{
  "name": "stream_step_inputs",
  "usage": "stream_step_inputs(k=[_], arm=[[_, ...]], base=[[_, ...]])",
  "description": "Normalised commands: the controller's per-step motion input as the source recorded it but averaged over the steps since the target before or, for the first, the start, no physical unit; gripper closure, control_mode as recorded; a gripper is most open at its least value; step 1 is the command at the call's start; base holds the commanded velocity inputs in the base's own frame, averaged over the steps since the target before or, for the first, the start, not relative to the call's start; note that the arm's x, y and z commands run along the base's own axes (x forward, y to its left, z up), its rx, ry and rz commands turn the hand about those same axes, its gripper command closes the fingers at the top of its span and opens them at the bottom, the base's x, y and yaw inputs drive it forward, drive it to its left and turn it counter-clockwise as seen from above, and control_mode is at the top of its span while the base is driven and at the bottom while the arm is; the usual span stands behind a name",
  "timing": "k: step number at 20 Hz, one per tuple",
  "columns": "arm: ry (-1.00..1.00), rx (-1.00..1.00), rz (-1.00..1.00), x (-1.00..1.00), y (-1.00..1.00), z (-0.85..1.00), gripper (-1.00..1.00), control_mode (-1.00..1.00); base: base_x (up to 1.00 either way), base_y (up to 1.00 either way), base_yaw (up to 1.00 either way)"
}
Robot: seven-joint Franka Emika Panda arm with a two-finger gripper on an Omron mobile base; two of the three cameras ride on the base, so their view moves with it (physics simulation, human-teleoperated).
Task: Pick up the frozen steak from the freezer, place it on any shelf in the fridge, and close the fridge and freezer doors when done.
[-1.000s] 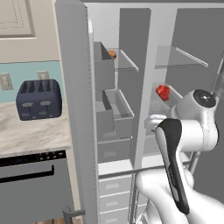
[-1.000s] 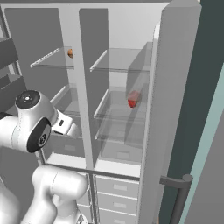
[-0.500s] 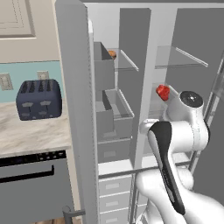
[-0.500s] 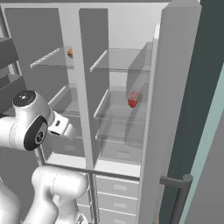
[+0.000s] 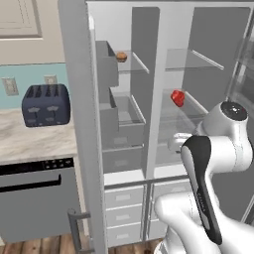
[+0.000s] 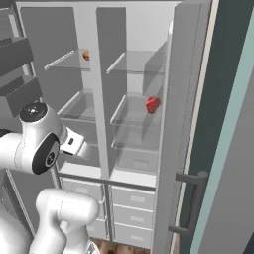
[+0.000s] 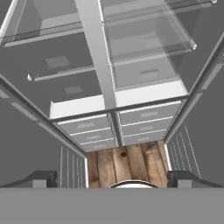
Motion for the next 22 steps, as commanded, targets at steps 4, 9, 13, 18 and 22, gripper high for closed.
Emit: stream_step_inputs(k=[4,9,13,18,22], arm=[[0.0,0.0,0.0,0.0,0.0,0.0,-1.0,1.0],[0.0,0.0,0.0,0.0,0.0,0.0,-1.0,1.0],[0.0,0.0,0.0,0.0,0.0,0.0,-1.0,1.0],[0.0,0.0,0.0,0.0,0.0,0.0,-1.0,1.0],[0.0,0.0,0.0,0.0,0.0,0.0,-1.0,1.0]], base=[[-0.29,0.0,0.1],[-0.03,-0.47,0.03],[-0.01,-0.36,0.0],[-0.19,-0.01,-0.01],[-0.2,0.18,-0.05]])
